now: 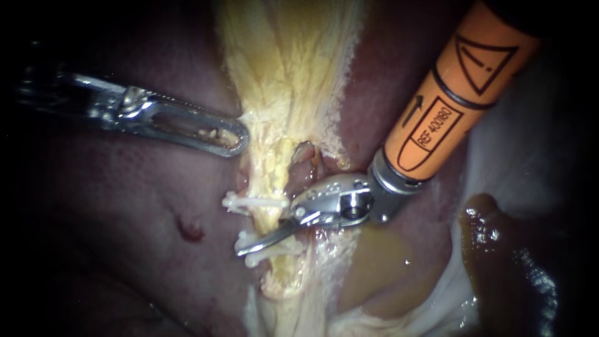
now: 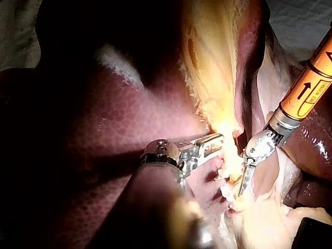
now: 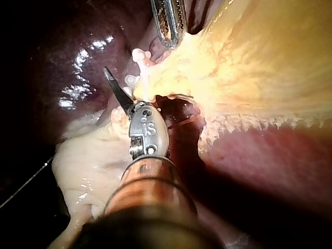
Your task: Go to the cutting position left tube
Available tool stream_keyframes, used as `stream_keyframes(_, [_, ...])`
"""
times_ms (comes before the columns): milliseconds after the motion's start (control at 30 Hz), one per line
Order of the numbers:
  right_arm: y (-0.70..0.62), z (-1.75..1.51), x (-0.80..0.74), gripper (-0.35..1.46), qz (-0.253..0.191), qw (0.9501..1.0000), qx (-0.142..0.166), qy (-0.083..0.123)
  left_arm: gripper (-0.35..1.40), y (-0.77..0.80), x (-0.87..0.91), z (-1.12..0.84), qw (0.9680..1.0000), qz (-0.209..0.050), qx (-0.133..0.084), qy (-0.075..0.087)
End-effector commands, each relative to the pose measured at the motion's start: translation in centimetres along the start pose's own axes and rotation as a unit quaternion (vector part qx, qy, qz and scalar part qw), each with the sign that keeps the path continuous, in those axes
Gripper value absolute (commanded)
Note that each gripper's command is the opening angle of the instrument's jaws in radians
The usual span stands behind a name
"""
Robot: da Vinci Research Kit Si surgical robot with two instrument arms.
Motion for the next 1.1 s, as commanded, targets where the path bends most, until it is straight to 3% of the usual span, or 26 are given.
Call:
stream_keyframes(33, [0.01,0.02,0.01,1.42,0.000,1.0000,-0.005,0.003,-0.35,0.00,0.00,0.00,1.0000,0.000,0.000,0.000])
stream_keyframes(300, [-0.01,0.08,0.05,1.44,0.005,0.9998,-0.007,0.017,-0.35,0.01,-0.02,0.00,1.0000,0.000,0.000,0.000])
stream_keyframes(633, [-0.30,0.11,0.22,1.44,0.005,0.9990,0.030,0.034,-0.35,0.07,-0.03,-0.02,1.0000,0.000,0.002,0.001])
stream_keyframes(867, [-0.48,-0.01,0.47,1.44,0.009,0.9977,0.046,0.050,-0.35,0.08,-0.03,-0.03,1.0000,0.000,0.002,0.001])
stream_keyframes(1100, [-0.48,-0.07,0.52,1.44,0.011,0.9969,0.051,0.059,-0.35,0.08,-0.03,-0.03,1.0000,0.000,0.002,0.001])
